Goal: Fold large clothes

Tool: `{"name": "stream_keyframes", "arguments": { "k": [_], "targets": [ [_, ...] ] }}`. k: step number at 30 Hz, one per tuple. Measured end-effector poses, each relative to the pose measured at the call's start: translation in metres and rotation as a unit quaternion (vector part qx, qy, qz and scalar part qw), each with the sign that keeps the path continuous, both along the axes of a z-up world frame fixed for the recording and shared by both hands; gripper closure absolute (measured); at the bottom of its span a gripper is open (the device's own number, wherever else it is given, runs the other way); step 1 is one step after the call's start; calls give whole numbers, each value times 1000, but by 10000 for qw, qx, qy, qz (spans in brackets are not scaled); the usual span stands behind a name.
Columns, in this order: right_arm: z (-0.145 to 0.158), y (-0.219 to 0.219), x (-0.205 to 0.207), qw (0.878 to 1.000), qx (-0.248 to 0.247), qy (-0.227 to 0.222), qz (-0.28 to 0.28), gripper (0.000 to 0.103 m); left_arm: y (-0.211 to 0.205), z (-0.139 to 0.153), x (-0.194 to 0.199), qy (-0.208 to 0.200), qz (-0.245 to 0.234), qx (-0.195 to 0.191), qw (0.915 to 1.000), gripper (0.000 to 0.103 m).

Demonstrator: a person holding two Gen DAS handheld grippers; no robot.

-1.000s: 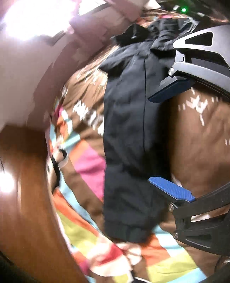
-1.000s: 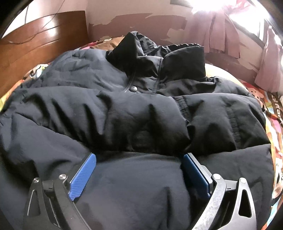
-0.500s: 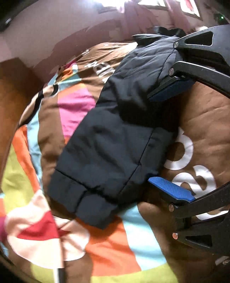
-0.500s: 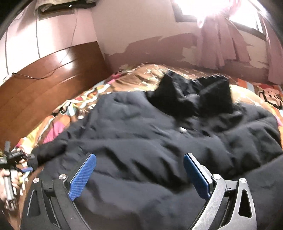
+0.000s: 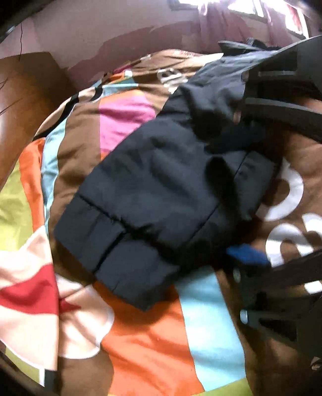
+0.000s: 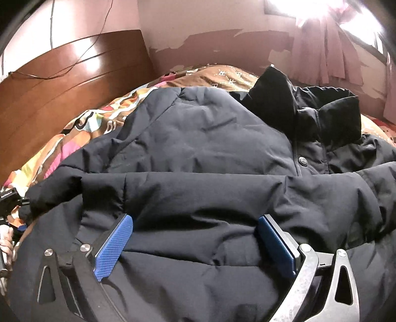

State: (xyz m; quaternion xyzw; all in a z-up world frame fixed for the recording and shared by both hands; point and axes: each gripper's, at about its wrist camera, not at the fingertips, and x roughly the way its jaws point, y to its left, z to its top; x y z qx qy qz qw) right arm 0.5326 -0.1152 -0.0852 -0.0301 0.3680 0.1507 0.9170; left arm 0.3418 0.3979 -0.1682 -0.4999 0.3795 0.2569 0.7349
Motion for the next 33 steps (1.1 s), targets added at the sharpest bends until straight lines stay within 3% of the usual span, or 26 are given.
{"name": "stream_keyframes", "arguments": {
  "k": [1,4,9,13,16,18,21,24,26,28,33],
  "targets": [
    [-1,0,-1,10000,-6,-18,4,1,1,-1,-2,78,18,63,9999,70],
    [-1,-3,-2,10000,89,-11,23,1,3,2,-7,100,158,159,9997,89],
    [14,-18,-24,9991,419,102,-30,1,-13,47,-12,32,86,1020,9947,99],
    [29,-33,-58,9987,417,161,226,1,-38,103,-11,-387,-169,1967,9796,100],
    [37,-52,-78,9991,340,139,214,1,-67,142,-5,-763,-567,2707,9580,100],
    [40,-67,-86,9991,344,190,130,1,-93,168,-2,-1008,-837,3205,9381,100],
    [42,-85,-92,9993,287,216,-36,1,-131,199,2,-1466,-1180,3699,9098,100],
    [47,-107,-95,9988,369,199,-256,1,-176,224,14,-1955,-1710,3958,8808,100],
    [52,-121,-98,9982,457,169,-357,1,-203,231,20,-2158,-2061,4076,8630,100],
    [57,-134,-101,9977,479,107,-465,1,-237,234,26,-2326,-2486,4223,8401,100],
    [68,-168,-113,9967,537,25,-612,1,-328,215,46,-2398,-3713,4507,7756,100]
  ]
}}
